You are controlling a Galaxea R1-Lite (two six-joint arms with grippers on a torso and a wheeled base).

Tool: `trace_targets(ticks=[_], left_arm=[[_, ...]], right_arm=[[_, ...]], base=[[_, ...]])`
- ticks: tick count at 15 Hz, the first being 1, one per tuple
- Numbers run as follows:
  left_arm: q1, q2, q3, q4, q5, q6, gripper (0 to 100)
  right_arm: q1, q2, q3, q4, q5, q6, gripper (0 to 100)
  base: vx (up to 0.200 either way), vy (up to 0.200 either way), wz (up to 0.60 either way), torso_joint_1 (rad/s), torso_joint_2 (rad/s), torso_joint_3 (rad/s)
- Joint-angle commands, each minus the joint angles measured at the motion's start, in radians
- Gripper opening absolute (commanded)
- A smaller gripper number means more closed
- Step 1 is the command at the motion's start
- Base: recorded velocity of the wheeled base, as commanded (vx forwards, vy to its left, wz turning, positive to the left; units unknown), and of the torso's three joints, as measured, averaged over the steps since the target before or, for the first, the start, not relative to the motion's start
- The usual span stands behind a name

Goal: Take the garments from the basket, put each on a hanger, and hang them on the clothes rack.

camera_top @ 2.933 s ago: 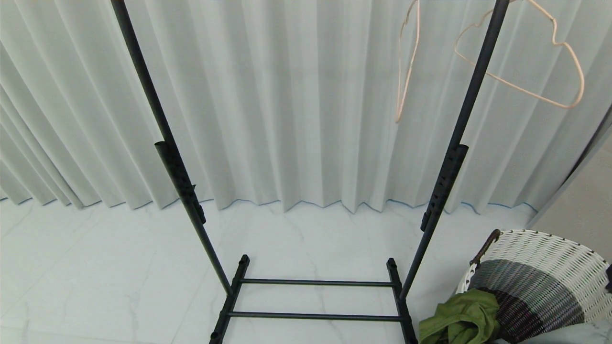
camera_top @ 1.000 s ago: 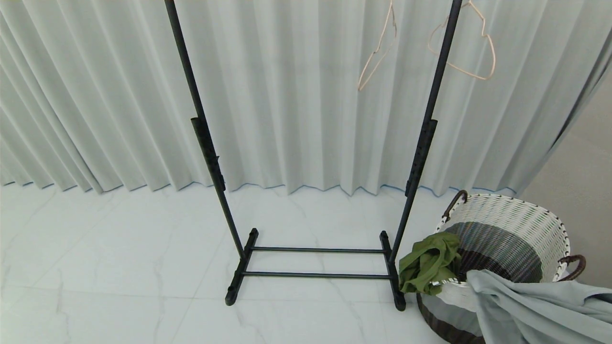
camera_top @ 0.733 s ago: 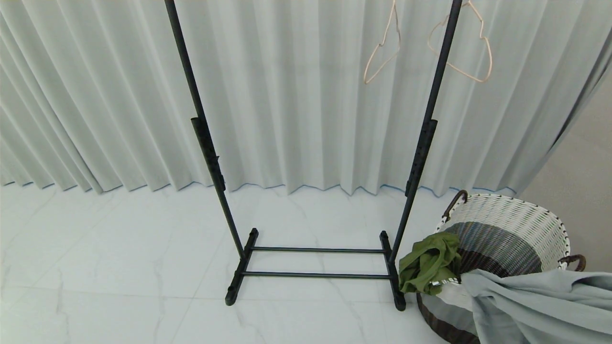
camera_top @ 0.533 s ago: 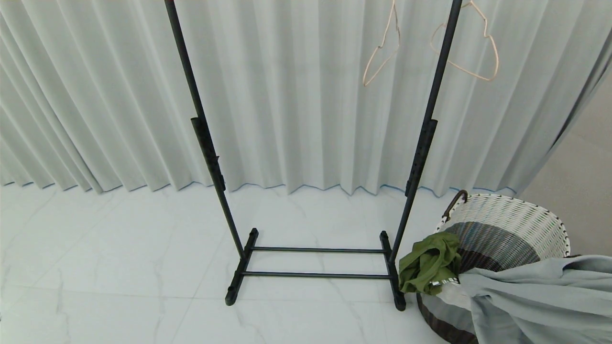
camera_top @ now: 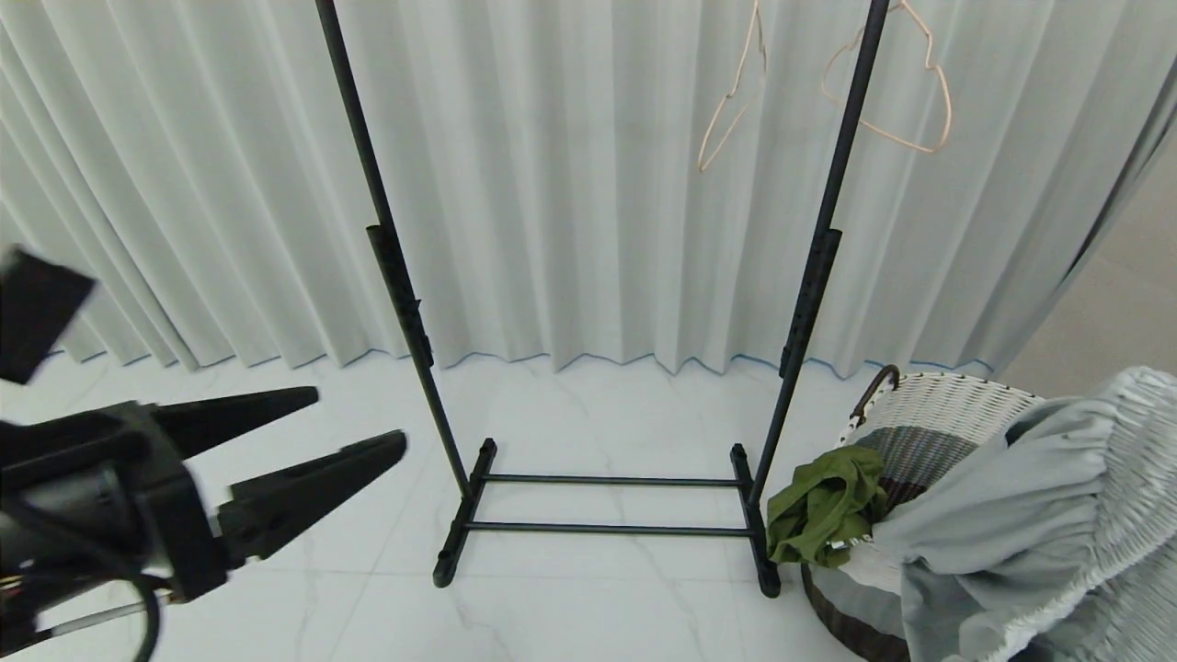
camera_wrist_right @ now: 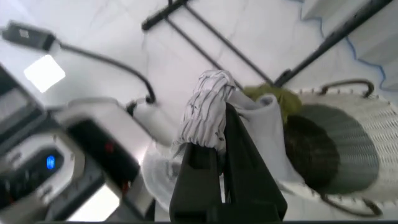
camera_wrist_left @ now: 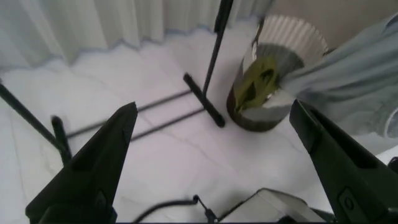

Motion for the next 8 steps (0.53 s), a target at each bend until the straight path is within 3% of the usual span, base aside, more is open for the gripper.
trace_targets(ticks=[1, 3, 6, 8], left_arm=[[-0.176, 0.280, -0.037, -0.053, 0.078, -0.045, 100], [-0.345, 0.364, -0.075, -0.056, 0.133, -0.155, 100], [-0.549, 0.528, -0.156, -0.076, 0.322, -0.318, 100], [-0.641, 0.611, -0.211, -0.093, 0.353, -0.394, 100]], right_arm=[[0.025, 0.082, -0.001, -0.066, -0.001, 0.041, 0], [0.081, 0.112, -0.003, -0.150, -0.002, 0.121, 0], [0.186, 0.132, 0.005, -0.211, -0.032, 0.207, 0], [0.242, 0.151, -0.001, -0.247, -0.059, 0.249, 0]], base=[[0.000, 0.000, 0.00, 0.000, 0.00, 0.000], [0.000, 0.000, 0.00, 0.000, 0.00, 0.000], [0.000, 0.000, 0.00, 0.000, 0.00, 0.000], [0.000, 0.000, 0.00, 0.000, 0.00, 0.000]])
